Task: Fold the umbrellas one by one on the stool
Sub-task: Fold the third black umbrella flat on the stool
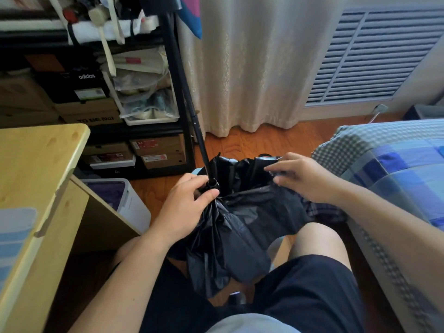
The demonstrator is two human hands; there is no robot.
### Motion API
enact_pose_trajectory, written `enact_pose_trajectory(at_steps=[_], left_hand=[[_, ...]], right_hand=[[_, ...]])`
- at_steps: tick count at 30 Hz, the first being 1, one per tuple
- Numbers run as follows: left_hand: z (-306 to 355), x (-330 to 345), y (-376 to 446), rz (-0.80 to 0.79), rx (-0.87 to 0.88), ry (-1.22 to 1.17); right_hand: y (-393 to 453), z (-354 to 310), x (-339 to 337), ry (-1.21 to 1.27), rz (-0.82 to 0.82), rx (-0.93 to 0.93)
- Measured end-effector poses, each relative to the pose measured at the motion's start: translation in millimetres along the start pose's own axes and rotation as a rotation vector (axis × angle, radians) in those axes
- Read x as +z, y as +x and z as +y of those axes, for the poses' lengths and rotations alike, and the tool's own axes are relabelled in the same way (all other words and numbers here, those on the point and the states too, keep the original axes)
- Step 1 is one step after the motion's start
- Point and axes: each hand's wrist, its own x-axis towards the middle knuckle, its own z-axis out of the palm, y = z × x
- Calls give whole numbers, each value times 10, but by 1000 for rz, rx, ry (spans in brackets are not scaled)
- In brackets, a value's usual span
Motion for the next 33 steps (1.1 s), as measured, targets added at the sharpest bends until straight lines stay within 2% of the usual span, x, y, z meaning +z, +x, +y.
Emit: enact_pose_trajectory(at_steps=[6, 14, 19, 21, 23, 25, 28, 31, 33], left_hand=[[29, 13, 34, -20, 7, -49], [59, 12, 16, -9, 17, -109], [12, 7, -15, 68, -84, -241], [25, 61, -62, 58, -78, -248], [49, 107, -101, 47, -54, -267], [64, 113, -111, 39, -37, -275], [70, 89, -87, 26, 8, -221], [77, 75, -74, 40, 53, -156], [55, 63, -85, 33, 82, -124]], right_hand=[[101, -216, 299, 189, 122, -131], [98, -823, 604, 428, 125, -9], [-32, -1055, 952, 712, 330, 161], [-104, -1166, 1078, 729, 458, 228], [-145, -1232, 1123, 709, 514, 271], [-152, -1221, 1072, 685, 468, 279], [-136, -1146, 888, 568, 307, 261], [-172, -1080, 681, 475, 105, 156], [-203, -968, 472, 471, 33, 79]])
